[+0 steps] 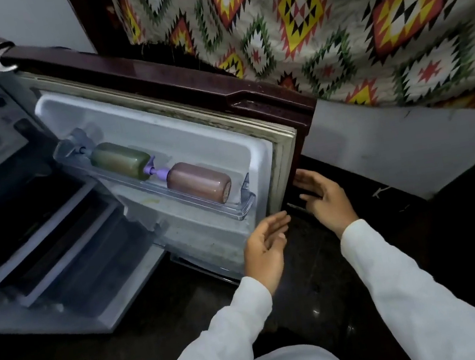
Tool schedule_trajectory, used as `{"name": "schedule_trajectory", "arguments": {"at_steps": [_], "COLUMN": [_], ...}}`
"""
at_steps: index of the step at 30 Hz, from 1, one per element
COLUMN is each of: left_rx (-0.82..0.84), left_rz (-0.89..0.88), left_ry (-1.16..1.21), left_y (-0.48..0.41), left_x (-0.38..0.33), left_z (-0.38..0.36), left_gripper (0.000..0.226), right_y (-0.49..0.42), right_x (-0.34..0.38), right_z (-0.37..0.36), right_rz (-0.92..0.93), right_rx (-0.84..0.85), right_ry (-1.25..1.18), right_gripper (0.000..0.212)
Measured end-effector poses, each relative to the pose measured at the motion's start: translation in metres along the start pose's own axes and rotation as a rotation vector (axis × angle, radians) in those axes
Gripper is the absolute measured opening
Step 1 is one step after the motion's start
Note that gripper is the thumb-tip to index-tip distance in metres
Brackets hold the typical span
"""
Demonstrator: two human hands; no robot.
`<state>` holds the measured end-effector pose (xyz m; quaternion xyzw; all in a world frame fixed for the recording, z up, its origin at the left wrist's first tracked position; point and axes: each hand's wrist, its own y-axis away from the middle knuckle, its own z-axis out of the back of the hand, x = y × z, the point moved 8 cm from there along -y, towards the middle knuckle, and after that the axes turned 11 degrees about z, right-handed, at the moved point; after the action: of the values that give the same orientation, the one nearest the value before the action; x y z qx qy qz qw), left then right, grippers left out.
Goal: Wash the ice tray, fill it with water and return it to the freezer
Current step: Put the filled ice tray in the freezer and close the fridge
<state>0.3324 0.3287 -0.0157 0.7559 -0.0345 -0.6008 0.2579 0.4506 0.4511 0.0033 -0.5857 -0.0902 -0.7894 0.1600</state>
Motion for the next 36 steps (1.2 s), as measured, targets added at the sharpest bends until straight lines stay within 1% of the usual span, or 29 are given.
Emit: {"name": "schedule_trajectory", "arguments": {"at_steps": [3,7,10,12,14,16,17,18,21,23,27,29,32,36], "left_rx": [0.025,0.041,0.043,0.021,-0.015,-0.058,-0.074,-0.089,-0.109,-0.136,-0.259,-0.331,-0.446,-0.649], "left_rz": [-0.013,-0.025,-0.032,-0.036,-0.04,-0.043,-0.047,-0.05,-0.039,-0.03,-0.021,-0.036,-0.087,-0.155], "left_ry": [-0.04,-0.03,-0.019,-0.006,0.007,0.009,0.003,-0.001,0.014,0.035,0.036,0.043,0.114,0.186], "left_y": [0.029,0.069,0.098,0.116,0.129,0.143,0.148,0.153,0.167,0.172,0.179,0.183,0.185,0.193], "left_x": [0.016,0.035,0.045,0.053,0.061,0.066,0.068,0.07,0.076,0.08,0.085,0.083,0.075,0.067], "left_z": [0.018,0.047,0.069,0.086,0.1,0.119,0.128,0.137,0.159,0.174,0.215,0.238,0.277,0.335], "left_gripper": [0.047,0.05,0.051,0.052,0.053,0.053,0.053,0.053,0.052,0.054,0.056,0.054,0.052,0.059], "right_y": [0.036,0.087,0.124,0.145,0.158,0.169,0.173,0.174,0.173,0.171,0.172,0.174,0.177,0.176], "right_x": [0.0,0.005,0.012,0.021,0.03,0.042,0.049,0.055,0.064,0.071,0.085,0.093,0.109,0.13], "right_z": [-0.018,-0.049,-0.076,-0.095,-0.105,-0.113,-0.117,-0.124,-0.164,-0.192,-0.24,-0.265,-0.306,-0.365], "right_rz": [0.01,0.047,0.051,0.06,0.09,0.14,0.167,0.19,0.212,0.235,0.251,0.237,0.253,0.311], "right_rx": [0.023,0.048,0.06,0.076,0.028,-0.092,-0.141,-0.15,0.008,0.087,0.194,0.297,0.468,0.629], "right_ry": [-0.022,-0.044,-0.077,-0.088,-0.072,-0.013,0.014,0.03,0.038,0.058,0.029,-0.004,-0.042,-0.06], "right_gripper": [0.08,0.079,0.072,0.063,0.049,0.033,0.03,0.032,0.046,0.047,0.037,0.036,0.035,0.031]}}
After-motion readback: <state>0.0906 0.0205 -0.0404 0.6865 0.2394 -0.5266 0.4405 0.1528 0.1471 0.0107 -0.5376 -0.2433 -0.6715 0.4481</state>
